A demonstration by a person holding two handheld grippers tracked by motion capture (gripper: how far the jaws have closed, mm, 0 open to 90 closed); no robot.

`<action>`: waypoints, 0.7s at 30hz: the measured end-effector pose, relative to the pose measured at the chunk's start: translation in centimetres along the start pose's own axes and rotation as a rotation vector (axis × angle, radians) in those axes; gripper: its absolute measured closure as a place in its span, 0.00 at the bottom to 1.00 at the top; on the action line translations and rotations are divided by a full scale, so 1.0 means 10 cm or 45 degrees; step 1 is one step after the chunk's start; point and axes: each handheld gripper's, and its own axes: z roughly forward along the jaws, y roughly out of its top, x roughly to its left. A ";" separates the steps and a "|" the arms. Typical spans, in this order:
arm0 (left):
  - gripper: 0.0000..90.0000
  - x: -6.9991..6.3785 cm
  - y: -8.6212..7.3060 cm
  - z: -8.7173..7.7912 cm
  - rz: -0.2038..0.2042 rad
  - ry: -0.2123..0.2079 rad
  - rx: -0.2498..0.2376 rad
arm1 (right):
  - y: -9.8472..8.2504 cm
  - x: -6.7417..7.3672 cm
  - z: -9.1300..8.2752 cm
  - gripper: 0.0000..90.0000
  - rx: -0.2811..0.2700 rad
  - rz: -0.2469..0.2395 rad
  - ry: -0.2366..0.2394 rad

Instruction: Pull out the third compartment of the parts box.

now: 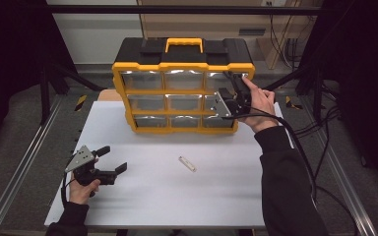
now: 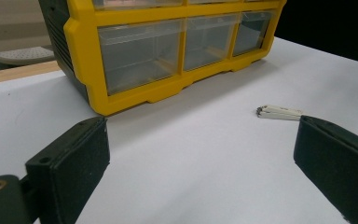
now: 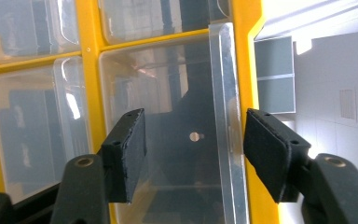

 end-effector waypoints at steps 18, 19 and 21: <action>0.04 0.00 0.00 0.00 0.001 0.005 -0.002 | 0.01 -0.03 -0.02 0.64 0.018 -0.024 -0.048; 0.04 0.00 0.00 0.00 0.001 0.005 -0.003 | 0.01 -0.03 -0.02 0.65 0.018 -0.024 -0.049; 0.04 0.00 0.00 0.00 0.001 0.005 -0.001 | 0.02 -0.03 -0.02 0.67 0.023 -0.026 -0.056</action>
